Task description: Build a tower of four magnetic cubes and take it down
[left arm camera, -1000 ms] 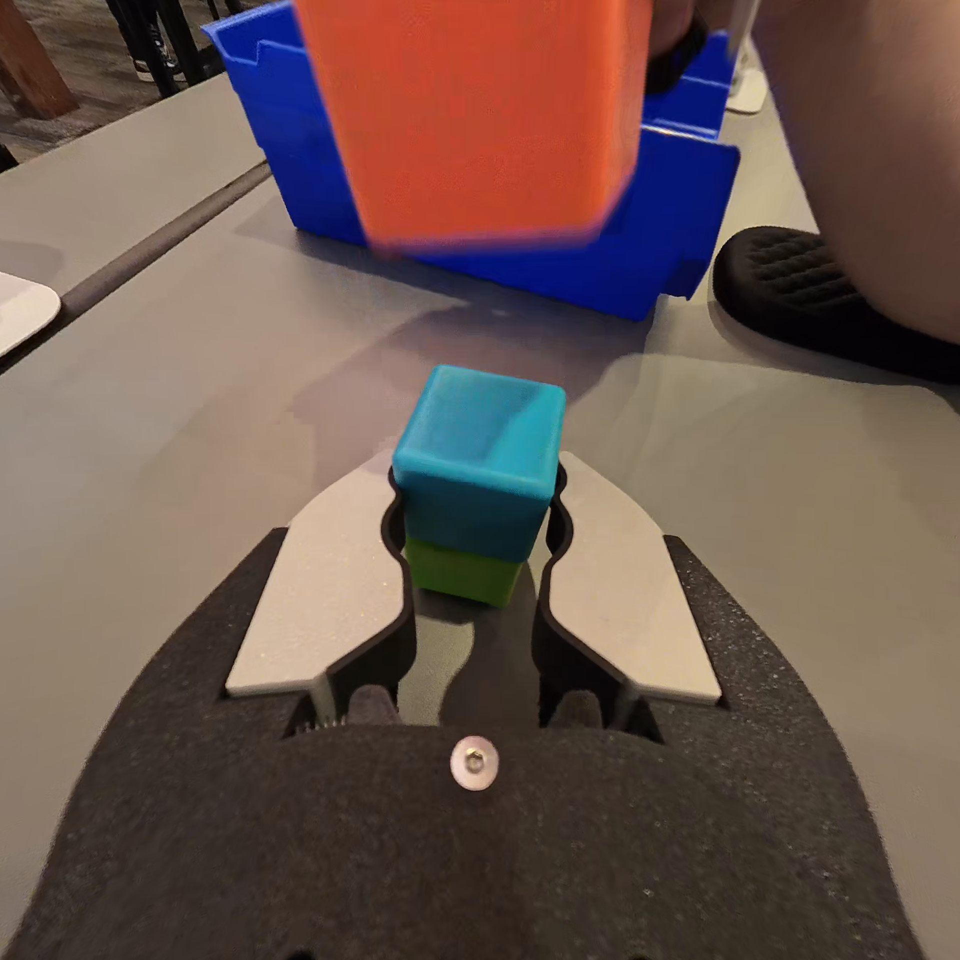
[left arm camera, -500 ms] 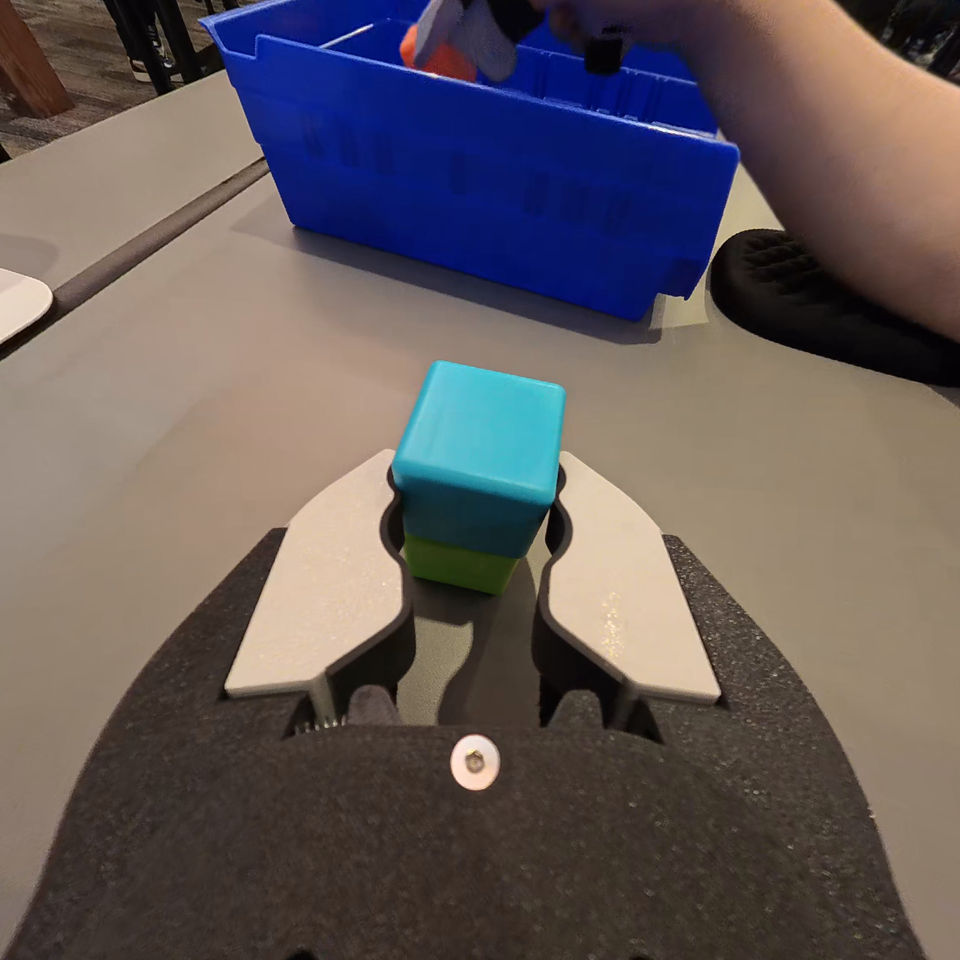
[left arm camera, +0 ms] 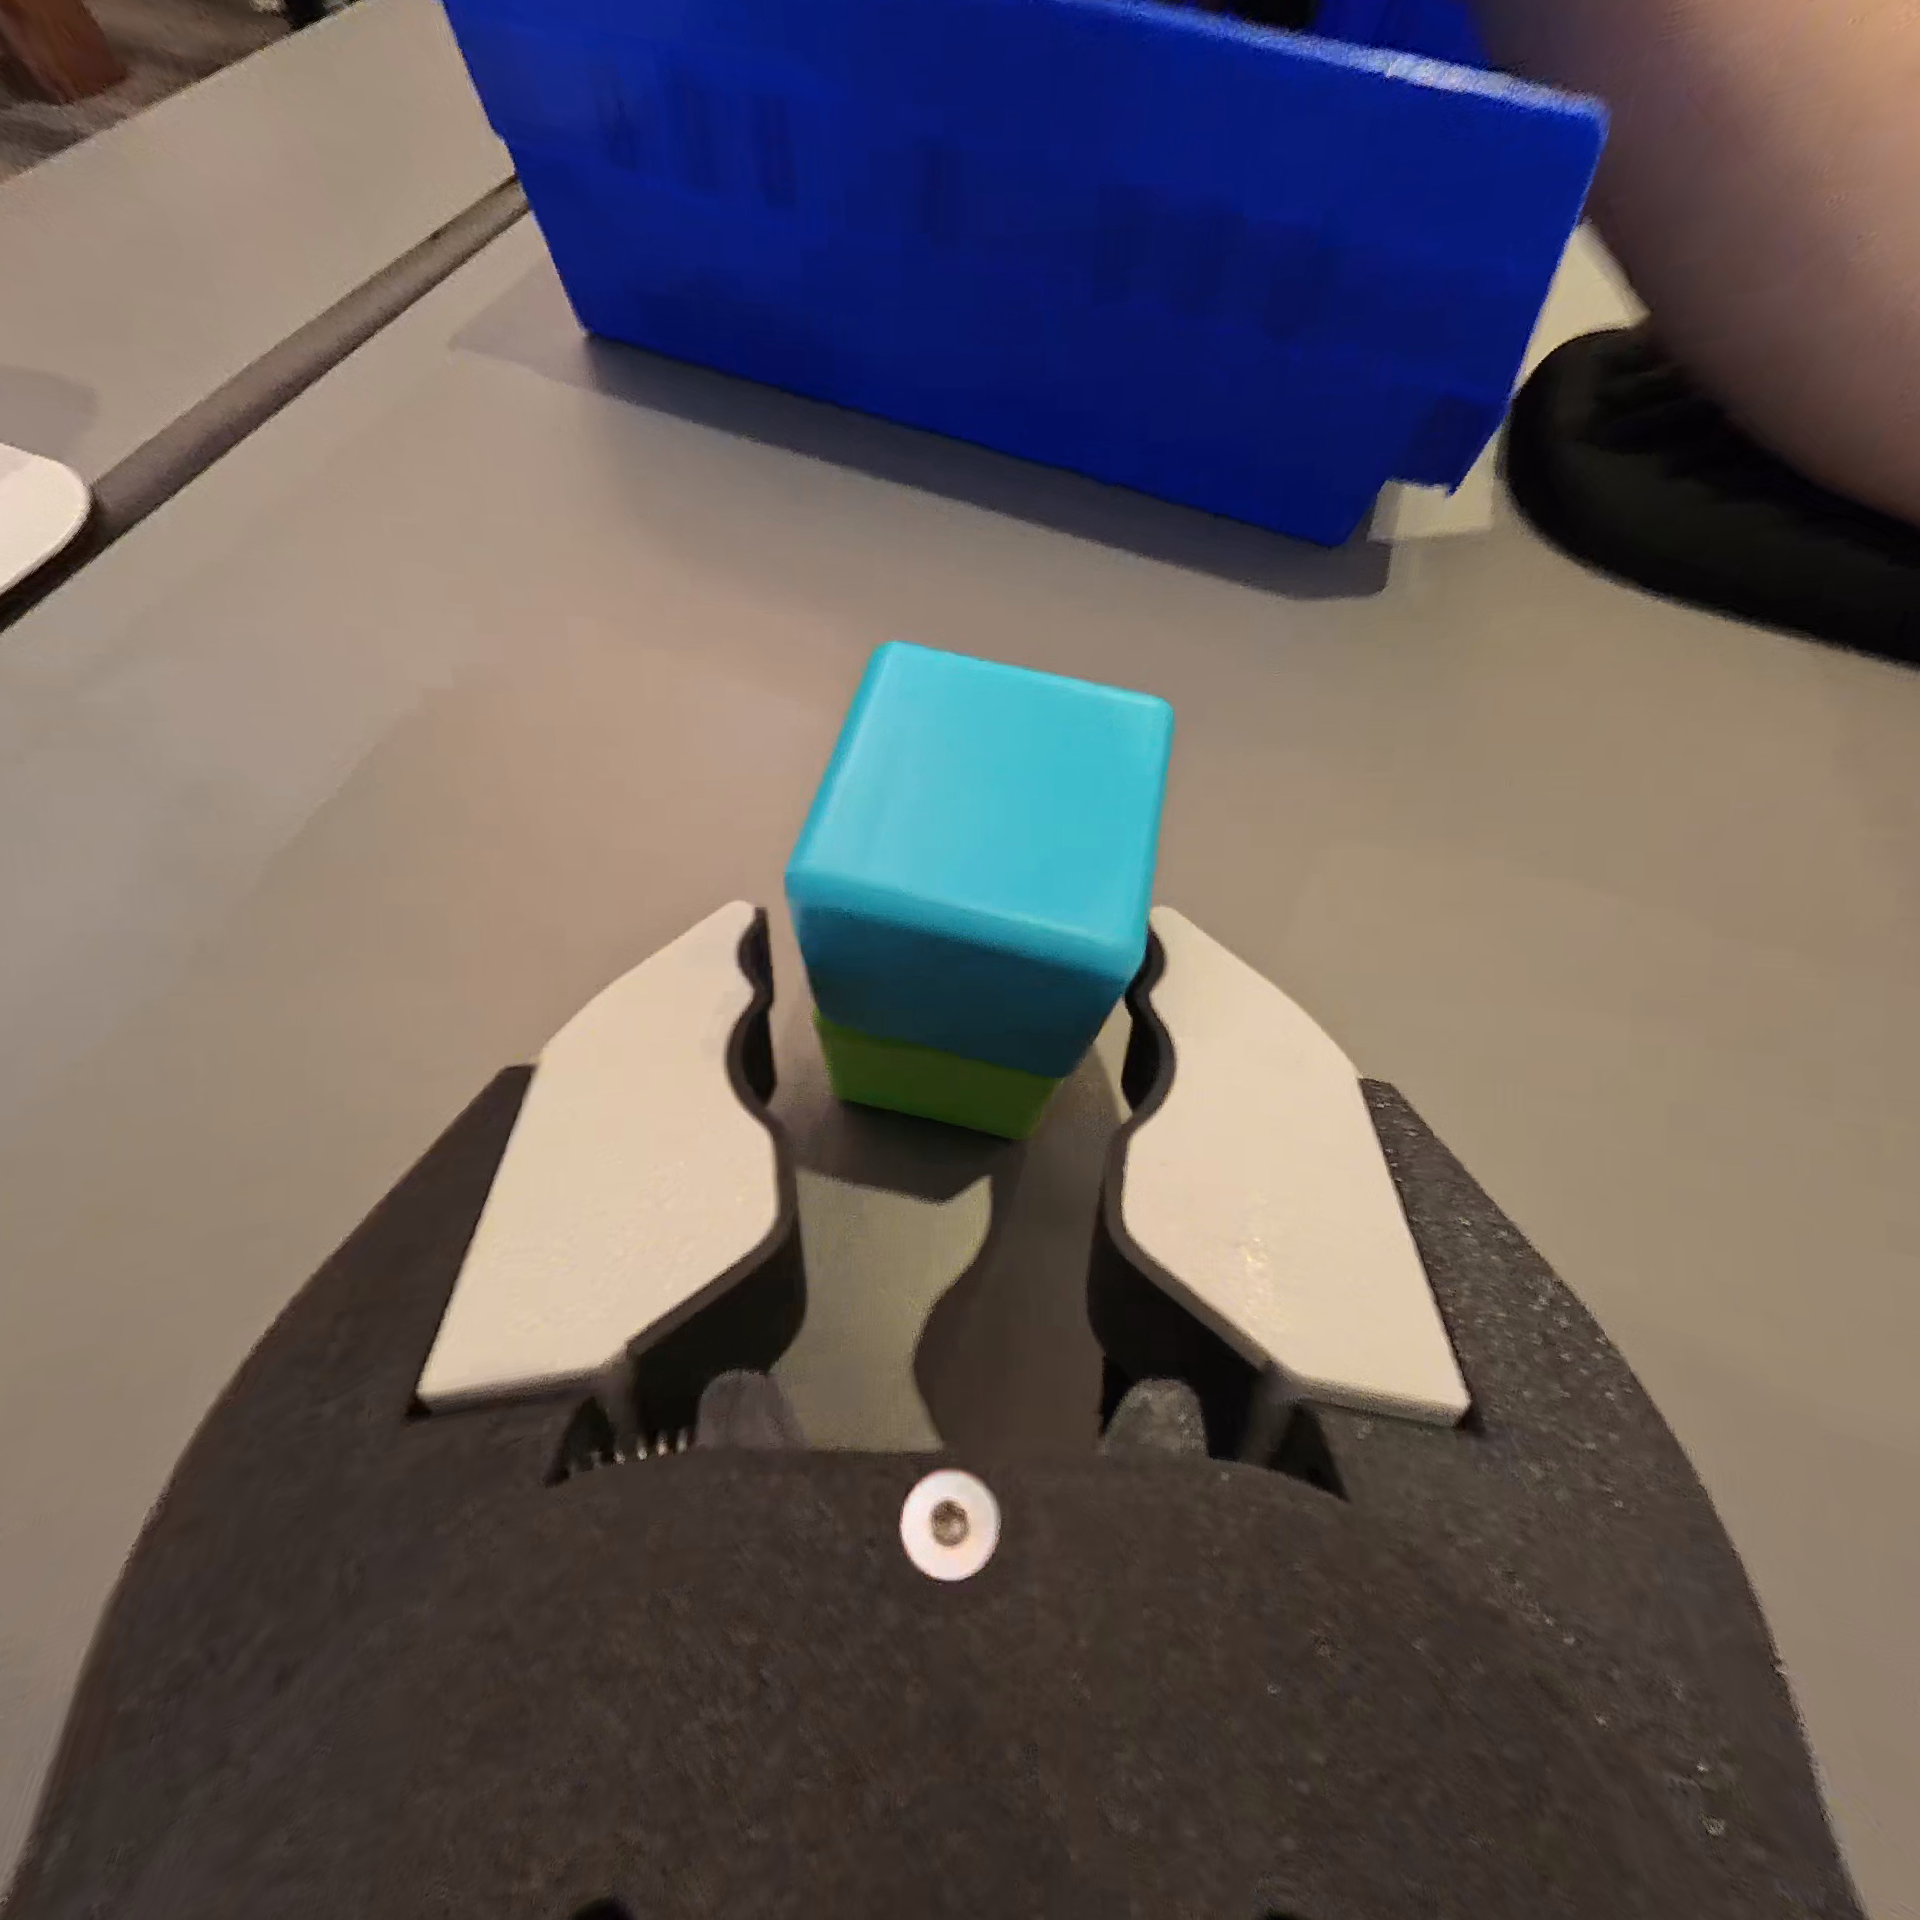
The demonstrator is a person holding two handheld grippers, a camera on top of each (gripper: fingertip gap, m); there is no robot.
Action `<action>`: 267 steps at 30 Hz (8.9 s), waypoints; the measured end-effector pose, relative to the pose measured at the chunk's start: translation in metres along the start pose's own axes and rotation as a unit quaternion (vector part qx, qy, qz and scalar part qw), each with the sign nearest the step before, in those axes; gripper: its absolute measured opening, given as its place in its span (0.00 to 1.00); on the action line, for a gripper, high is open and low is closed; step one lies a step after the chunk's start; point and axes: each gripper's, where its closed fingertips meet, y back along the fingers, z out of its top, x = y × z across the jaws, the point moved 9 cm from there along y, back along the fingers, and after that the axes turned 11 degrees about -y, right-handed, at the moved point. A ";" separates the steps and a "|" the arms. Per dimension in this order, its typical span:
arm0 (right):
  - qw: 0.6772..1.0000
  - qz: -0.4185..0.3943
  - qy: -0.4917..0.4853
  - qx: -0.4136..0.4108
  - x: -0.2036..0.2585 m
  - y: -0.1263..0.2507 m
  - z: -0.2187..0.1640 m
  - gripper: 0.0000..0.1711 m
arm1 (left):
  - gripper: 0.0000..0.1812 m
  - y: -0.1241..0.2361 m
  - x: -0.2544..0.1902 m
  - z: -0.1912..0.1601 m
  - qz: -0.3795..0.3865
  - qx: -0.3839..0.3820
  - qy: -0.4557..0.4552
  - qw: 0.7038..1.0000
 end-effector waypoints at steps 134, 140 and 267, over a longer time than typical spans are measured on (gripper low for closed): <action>0.972 0.087 0.086 0.203 -0.009 0.088 -0.045 0.28 | 0.33 0.043 -0.005 0.060 0.192 0.105 -0.108 0.970; 0.997 0.058 0.056 -0.015 -0.040 0.129 -0.017 0.27 | 0.32 0.077 0.021 0.057 0.310 0.180 -0.070 0.931; 0.936 0.131 -0.078 0.317 0.037 0.023 -0.020 0.04 | 0.31 0.296 0.066 0.007 0.238 0.108 0.252 0.932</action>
